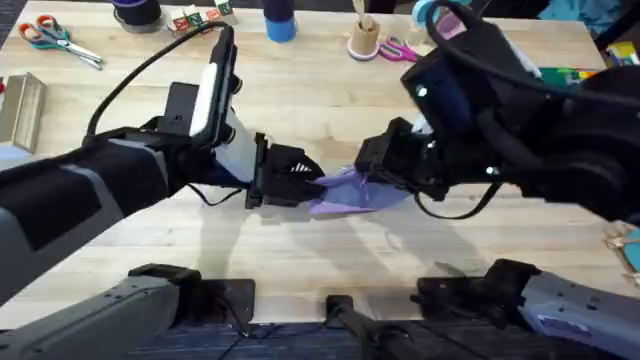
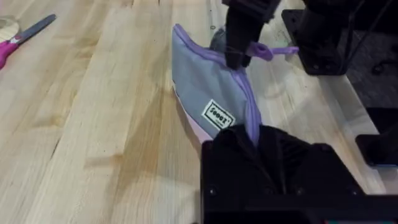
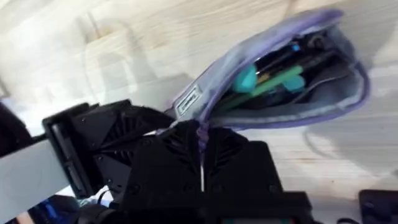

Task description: Unzip the bag, pick up the pens from the table one at a time and place them inside, then zip the bag closed.

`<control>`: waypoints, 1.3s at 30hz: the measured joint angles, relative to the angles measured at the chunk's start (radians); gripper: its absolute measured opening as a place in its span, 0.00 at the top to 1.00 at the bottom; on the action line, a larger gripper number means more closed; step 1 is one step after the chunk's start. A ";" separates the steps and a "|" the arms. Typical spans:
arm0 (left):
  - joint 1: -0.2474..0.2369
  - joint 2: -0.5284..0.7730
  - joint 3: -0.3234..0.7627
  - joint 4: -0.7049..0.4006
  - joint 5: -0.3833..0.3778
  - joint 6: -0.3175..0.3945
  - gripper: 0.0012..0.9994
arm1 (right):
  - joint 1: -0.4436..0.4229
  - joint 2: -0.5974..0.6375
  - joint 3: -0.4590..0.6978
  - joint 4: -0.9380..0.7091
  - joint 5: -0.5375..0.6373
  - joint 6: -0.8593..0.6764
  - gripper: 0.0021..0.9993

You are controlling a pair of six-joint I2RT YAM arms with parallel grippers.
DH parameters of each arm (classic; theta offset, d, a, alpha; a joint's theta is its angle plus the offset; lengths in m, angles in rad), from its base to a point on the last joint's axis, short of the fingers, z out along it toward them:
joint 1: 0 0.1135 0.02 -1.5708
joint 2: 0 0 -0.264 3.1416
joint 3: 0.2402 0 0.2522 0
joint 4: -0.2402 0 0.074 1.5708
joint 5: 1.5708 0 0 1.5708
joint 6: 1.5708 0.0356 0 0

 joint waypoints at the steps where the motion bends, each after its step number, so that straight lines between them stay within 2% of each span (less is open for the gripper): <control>1: -0.001 0.000 0.000 0.001 0.000 0.000 0.96 | -0.015 0.000 0.001 -0.006 -0.010 -0.009 0.97; 13: -0.003 0.000 0.000 0.006 0.004 0.000 0.96 | -0.249 0.000 0.001 -0.069 -0.117 -0.148 0.97; 26: -0.003 0.000 0.000 0.006 -0.016 0.000 0.96 | -0.574 0.000 0.000 -0.121 -0.103 -0.343 0.97; 32: 0.014 0.006 -0.008 -0.017 -0.075 0.000 0.96 | -0.744 0.000 0.000 -0.103 0.090 -0.426 0.97; 39: 0.014 0.006 -0.008 -0.017 -0.084 0.000 0.96 | -0.791 0.003 -0.062 -0.072 0.140 -0.464 0.97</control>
